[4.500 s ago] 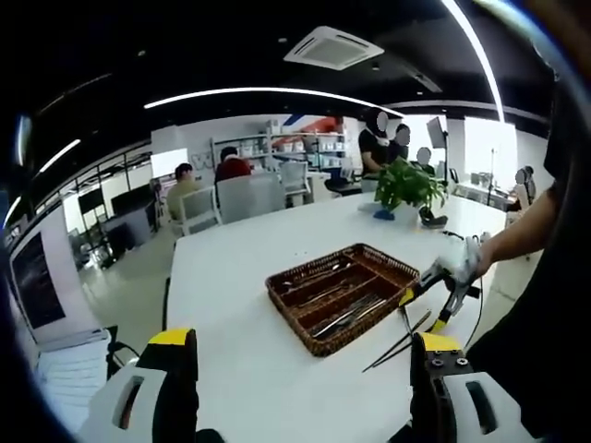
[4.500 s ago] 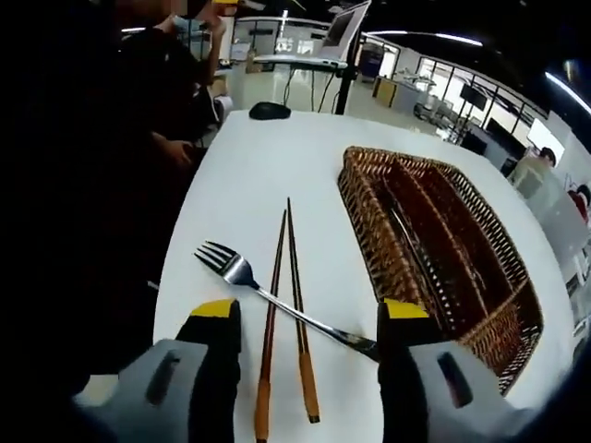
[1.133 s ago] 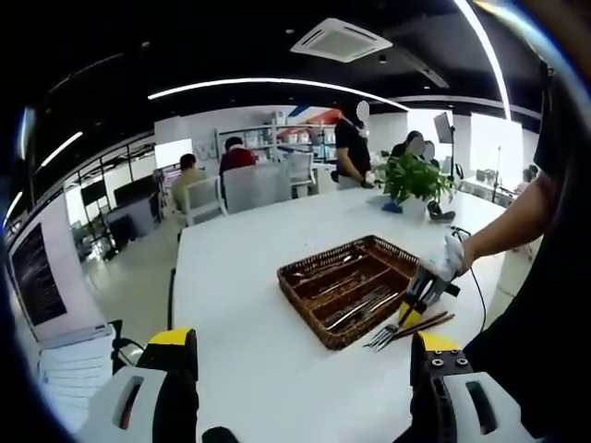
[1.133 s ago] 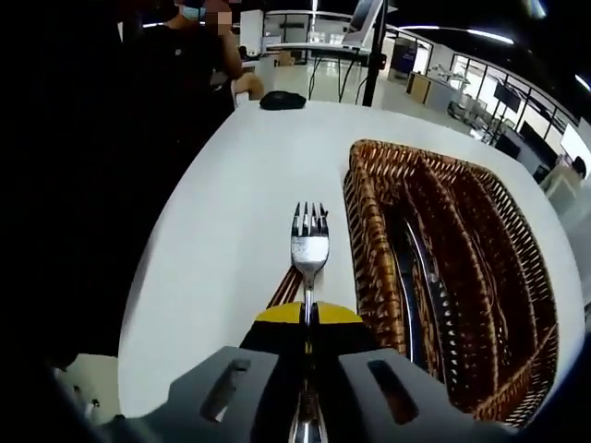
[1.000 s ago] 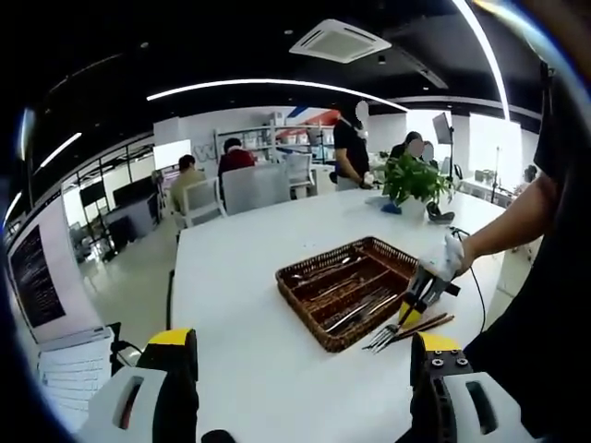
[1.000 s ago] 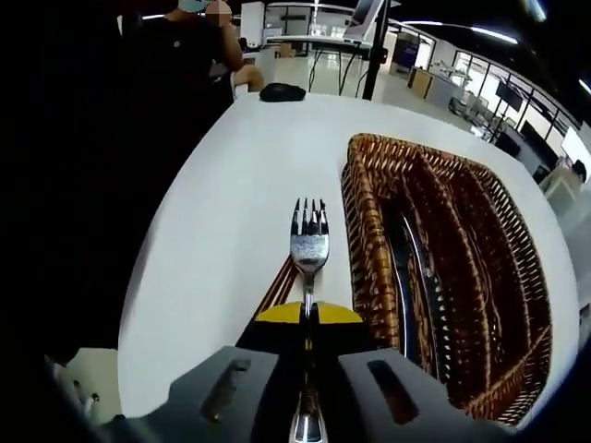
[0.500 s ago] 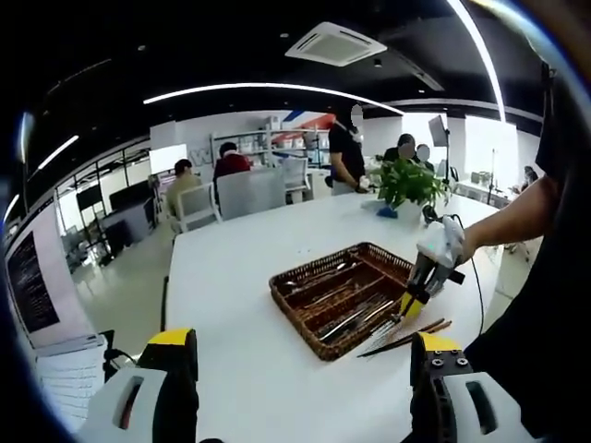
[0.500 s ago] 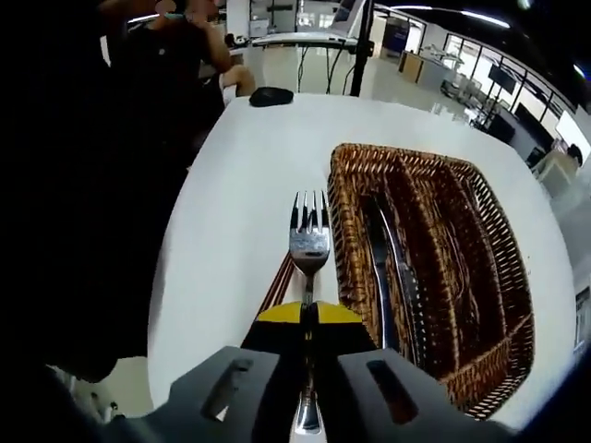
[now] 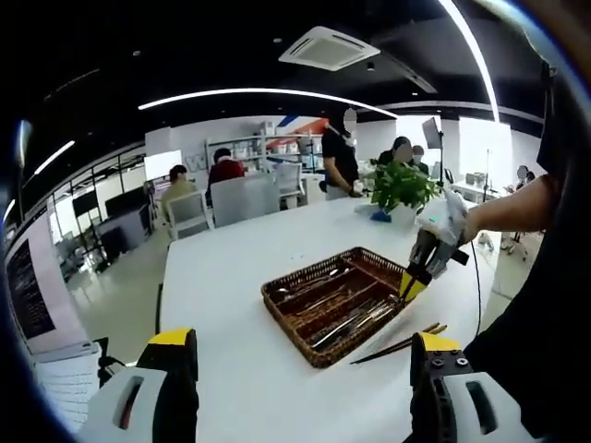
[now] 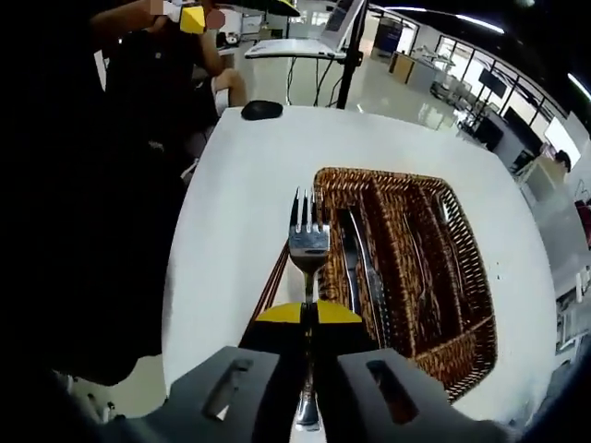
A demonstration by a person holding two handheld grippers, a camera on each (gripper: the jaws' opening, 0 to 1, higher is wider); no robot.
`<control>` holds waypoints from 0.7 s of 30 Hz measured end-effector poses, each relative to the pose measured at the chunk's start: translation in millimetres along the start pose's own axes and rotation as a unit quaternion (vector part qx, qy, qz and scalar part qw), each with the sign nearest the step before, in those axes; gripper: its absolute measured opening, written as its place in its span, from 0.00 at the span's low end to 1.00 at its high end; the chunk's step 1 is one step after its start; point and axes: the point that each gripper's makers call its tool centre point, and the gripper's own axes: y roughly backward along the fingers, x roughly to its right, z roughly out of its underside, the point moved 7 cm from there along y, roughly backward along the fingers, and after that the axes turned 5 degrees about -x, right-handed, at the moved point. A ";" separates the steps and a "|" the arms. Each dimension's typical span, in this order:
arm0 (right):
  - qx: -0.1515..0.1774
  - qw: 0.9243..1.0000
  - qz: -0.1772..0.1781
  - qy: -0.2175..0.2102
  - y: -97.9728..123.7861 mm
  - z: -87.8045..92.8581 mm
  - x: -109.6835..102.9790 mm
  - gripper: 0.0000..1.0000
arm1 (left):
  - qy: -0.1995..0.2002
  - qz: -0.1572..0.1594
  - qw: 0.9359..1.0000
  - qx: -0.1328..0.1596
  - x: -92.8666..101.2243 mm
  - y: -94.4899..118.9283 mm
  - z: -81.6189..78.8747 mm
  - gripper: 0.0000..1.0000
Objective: Arrange the knives, forks, and spoons in their matching storage slots by inserting each utensil handle-first until every utensil is classified and aligned in the correct compartment
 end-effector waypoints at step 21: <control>-0.004 0.999 0.041 0.020 53.9 -14.5 3.3 0.00 | 0.001 0.034 0.999 -0.005 26.5 -1.6 -1.4 1.00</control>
